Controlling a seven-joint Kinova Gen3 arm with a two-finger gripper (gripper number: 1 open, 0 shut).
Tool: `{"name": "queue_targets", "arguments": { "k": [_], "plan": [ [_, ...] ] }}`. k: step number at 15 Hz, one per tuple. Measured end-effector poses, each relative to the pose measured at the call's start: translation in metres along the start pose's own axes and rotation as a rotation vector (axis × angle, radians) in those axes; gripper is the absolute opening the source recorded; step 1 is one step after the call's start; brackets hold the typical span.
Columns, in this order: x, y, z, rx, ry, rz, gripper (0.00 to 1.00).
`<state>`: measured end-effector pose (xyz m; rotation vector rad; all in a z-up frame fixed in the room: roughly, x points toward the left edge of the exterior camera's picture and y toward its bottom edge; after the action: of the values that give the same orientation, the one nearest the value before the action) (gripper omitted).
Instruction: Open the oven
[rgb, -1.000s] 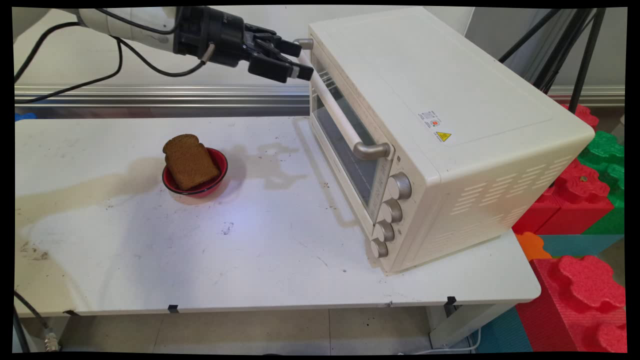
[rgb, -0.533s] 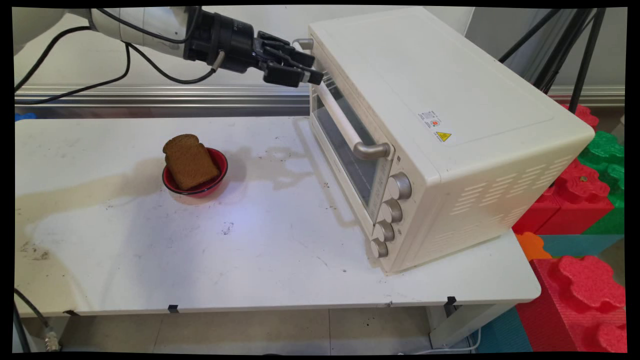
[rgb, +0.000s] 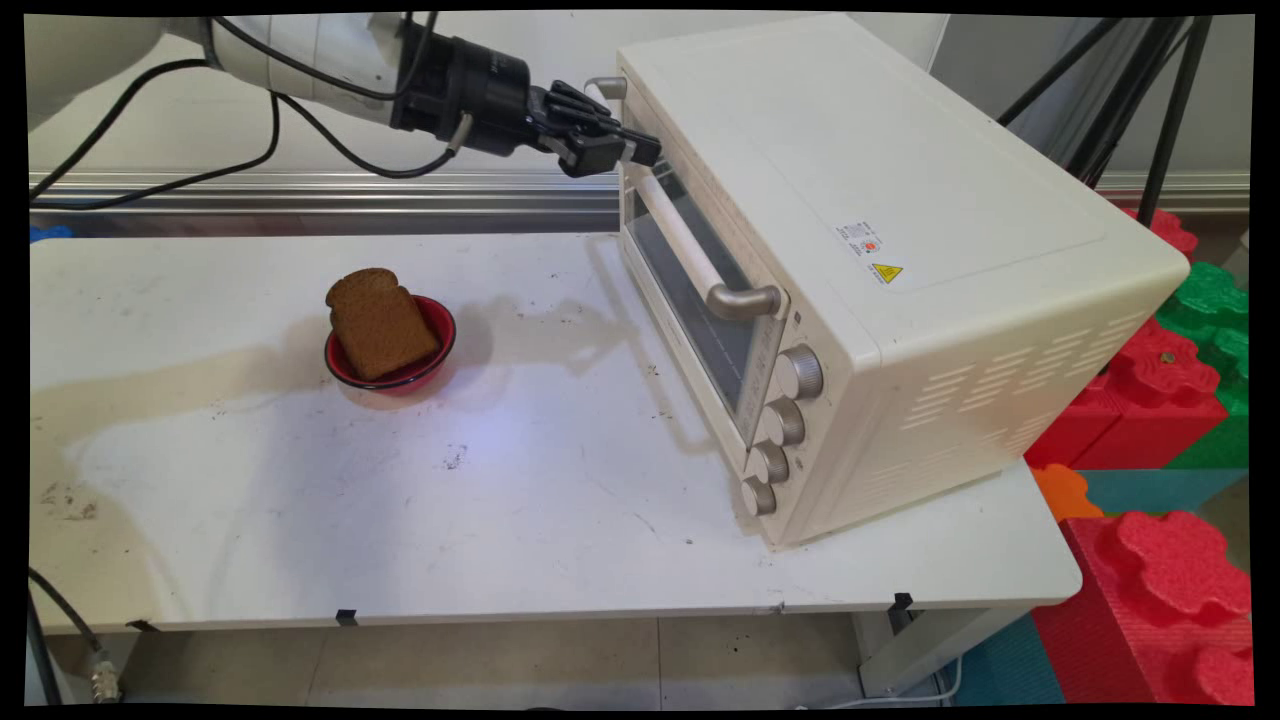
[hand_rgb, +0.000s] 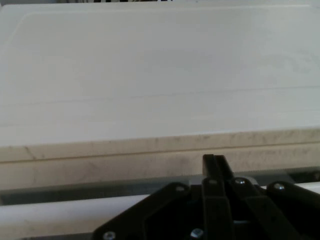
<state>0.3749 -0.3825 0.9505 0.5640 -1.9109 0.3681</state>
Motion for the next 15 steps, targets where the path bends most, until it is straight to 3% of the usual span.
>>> {"name": "queue_targets", "arguments": {
  "k": [15],
  "plan": [
    [-0.009, 0.004, 0.021, 0.000, -0.047, 0.021, 0.00]
  ]
}}
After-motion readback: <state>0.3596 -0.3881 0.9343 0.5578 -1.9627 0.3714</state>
